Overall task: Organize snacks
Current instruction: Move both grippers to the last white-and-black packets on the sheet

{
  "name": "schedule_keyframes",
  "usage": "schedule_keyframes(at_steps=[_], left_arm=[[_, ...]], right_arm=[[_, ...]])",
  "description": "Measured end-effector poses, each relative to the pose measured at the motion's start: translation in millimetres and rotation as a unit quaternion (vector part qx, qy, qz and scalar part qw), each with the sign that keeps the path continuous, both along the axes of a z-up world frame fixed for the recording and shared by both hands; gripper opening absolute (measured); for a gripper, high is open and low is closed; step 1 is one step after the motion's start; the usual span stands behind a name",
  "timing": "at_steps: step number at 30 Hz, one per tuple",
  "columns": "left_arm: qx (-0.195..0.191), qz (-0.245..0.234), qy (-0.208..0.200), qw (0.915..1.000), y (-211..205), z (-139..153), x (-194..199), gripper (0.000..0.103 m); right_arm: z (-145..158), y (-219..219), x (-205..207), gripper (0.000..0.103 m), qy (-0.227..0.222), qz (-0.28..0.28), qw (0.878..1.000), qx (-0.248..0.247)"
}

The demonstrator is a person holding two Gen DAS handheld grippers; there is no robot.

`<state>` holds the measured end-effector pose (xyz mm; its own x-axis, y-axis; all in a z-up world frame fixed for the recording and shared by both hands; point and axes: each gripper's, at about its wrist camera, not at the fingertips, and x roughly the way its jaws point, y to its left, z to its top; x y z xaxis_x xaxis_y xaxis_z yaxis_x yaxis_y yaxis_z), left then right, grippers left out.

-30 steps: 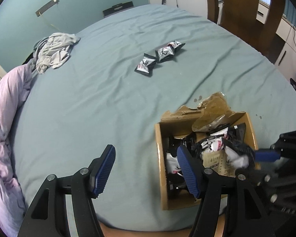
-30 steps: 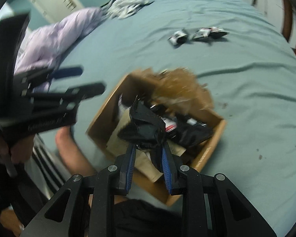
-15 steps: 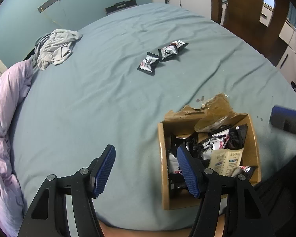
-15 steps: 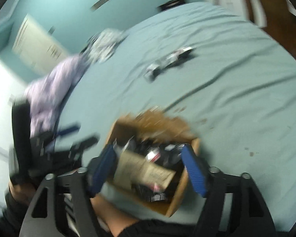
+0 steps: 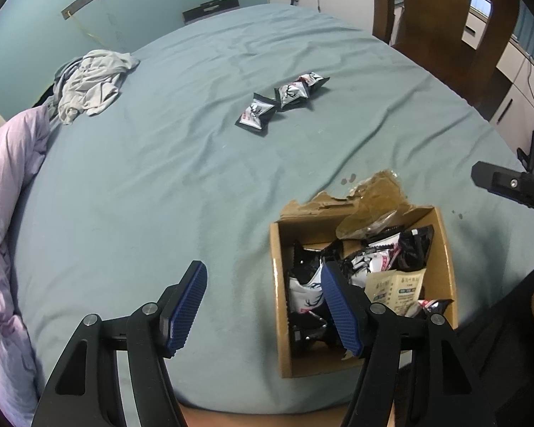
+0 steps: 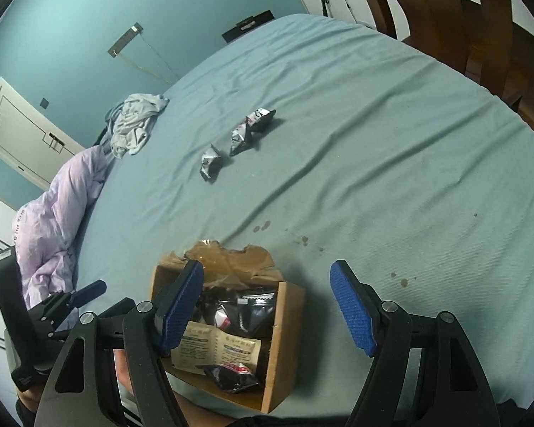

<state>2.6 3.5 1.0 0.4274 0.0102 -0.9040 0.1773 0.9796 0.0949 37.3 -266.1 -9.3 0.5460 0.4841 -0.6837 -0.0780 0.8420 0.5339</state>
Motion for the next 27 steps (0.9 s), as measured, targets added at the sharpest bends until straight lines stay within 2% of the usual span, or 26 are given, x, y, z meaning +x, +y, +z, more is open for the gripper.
schedule_keyframes(at_steps=[5, 15, 27], left_arm=[[-0.008, 0.002, 0.001, 1.0, 1, 1, 2, 0.067], [0.004, 0.003, -0.014, 0.9999, 4, 5, 18, 0.07], [-0.006, 0.026, 0.008, 0.9996, 21, -9, 39, 0.07]], right_arm=[[1, 1, 11, 0.073, 0.004, -0.002, 1.0, -0.008], [-1, 2, 50, 0.073, 0.015, -0.001, 1.0, -0.017], [-9, 29, 102, 0.073, 0.011, 0.04, 0.998, -0.051]])
